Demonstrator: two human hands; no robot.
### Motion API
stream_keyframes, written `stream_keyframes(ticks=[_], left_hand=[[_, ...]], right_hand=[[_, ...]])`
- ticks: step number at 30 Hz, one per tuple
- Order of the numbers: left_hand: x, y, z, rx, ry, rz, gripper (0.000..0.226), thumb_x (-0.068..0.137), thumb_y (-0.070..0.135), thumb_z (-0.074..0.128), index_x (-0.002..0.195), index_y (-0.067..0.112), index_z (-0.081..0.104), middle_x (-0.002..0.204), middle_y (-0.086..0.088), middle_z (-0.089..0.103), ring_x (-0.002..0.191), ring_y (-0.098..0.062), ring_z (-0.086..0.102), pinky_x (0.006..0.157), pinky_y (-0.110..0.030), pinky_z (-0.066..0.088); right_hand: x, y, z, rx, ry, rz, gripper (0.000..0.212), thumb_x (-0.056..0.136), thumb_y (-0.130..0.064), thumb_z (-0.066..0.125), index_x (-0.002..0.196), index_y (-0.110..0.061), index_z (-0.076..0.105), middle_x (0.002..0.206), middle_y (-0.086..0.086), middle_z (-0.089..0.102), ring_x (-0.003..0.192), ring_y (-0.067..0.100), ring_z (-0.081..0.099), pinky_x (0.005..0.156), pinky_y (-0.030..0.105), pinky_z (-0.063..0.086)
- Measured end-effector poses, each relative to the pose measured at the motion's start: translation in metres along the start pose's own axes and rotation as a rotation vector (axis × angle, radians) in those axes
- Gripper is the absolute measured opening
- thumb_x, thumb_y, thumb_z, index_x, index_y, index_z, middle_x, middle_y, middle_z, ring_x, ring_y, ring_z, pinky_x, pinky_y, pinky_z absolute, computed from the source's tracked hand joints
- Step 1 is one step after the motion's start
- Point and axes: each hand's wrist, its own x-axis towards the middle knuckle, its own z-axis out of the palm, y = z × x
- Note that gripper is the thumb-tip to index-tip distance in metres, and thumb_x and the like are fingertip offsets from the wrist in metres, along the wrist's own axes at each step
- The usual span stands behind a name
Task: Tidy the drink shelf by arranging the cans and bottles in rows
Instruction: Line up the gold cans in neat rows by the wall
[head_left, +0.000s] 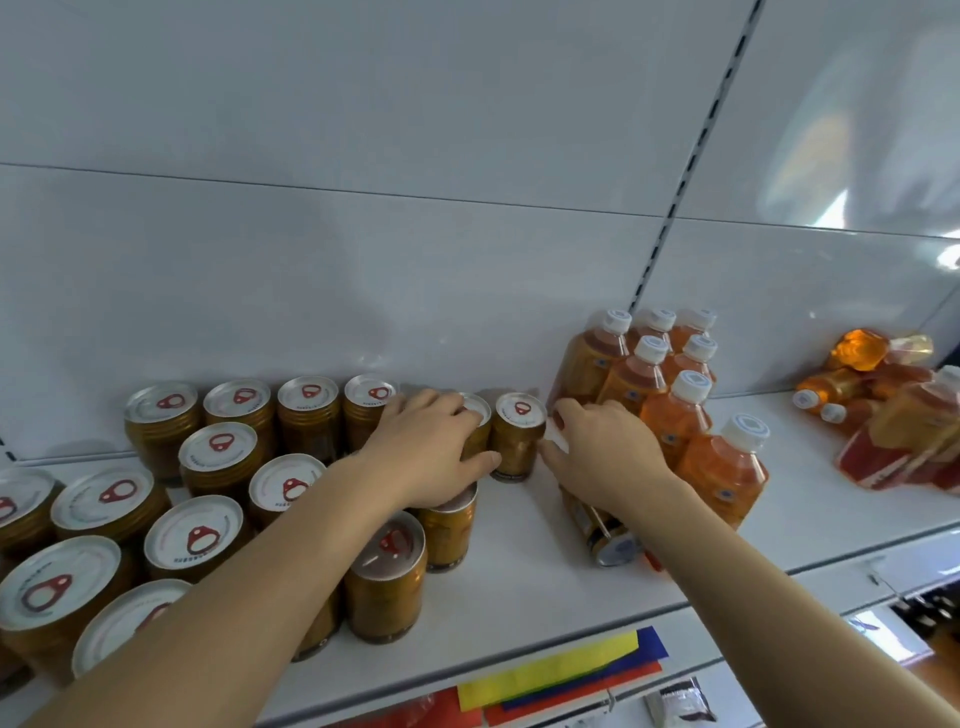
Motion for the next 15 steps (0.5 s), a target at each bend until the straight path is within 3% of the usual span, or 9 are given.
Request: stream_keyframes(ticks=[2,5,8,11,15], left_hand=[[-0.001,0.006,-0.001,0.021,-0.004,0.019,0.070,0.102,0.071,0.036,0.160,0.031,0.039,0.170,0.002,0.029,0.157,-0.027,0.021,0.126,-0.062,0.016],[-0.005,0.015,-0.004,0.050,-0.022,0.056,0.073,0.100,0.075,0.035,0.158,0.031,0.041,0.170,0.002,0.031,0.159,-0.026,0.018,0.126,-0.064,0.016],[-0.014,0.022,-0.005,0.045,-0.052,0.070,0.072,0.100,0.075,0.037,0.157,0.031,0.043,0.169,0.001,0.031,0.159,-0.026,0.017,0.127,-0.062,0.014],[-0.022,0.022,-0.004,0.025,-0.037,0.064,0.071,0.101,0.073,0.039,0.158,0.031,0.042,0.170,0.001,0.030,0.159,-0.025,0.017,0.127,-0.061,0.014],[-0.029,0.019,-0.005,-0.001,-0.019,0.042,0.073,0.100,0.074,0.041,0.159,0.032,0.039,0.172,0.000,0.024,0.160,-0.026,0.015,0.127,-0.060,0.016]], right_hand=[[-0.015,0.000,-0.007,-0.140,-0.146,0.047,0.050,0.102,-0.061,0.050,0.131,-0.022,0.057,0.109,0.003,0.068,0.102,0.026,0.062,0.077,0.037,0.055],[-0.027,-0.004,-0.009,-0.295,-0.298,0.047,0.048,0.102,-0.061,0.053,0.125,-0.020,0.064,0.103,0.001,0.067,0.092,0.024,0.065,0.077,0.035,0.057],[-0.028,-0.010,-0.001,-0.338,-0.277,0.045,0.045,0.103,-0.046,0.058,0.136,-0.016,0.057,0.118,0.007,0.065,0.104,0.029,0.062,0.077,0.037,0.051],[-0.032,-0.012,0.006,-0.285,-0.271,0.041,0.055,0.099,-0.044,0.063,0.147,-0.020,0.050,0.132,0.013,0.055,0.116,0.033,0.055,0.089,0.041,0.056],[-0.036,-0.016,0.008,-0.258,-0.253,-0.010,0.049,0.102,-0.043,0.060,0.148,-0.026,0.051,0.128,0.013,0.052,0.110,0.033,0.057,0.089,0.044,0.059]])
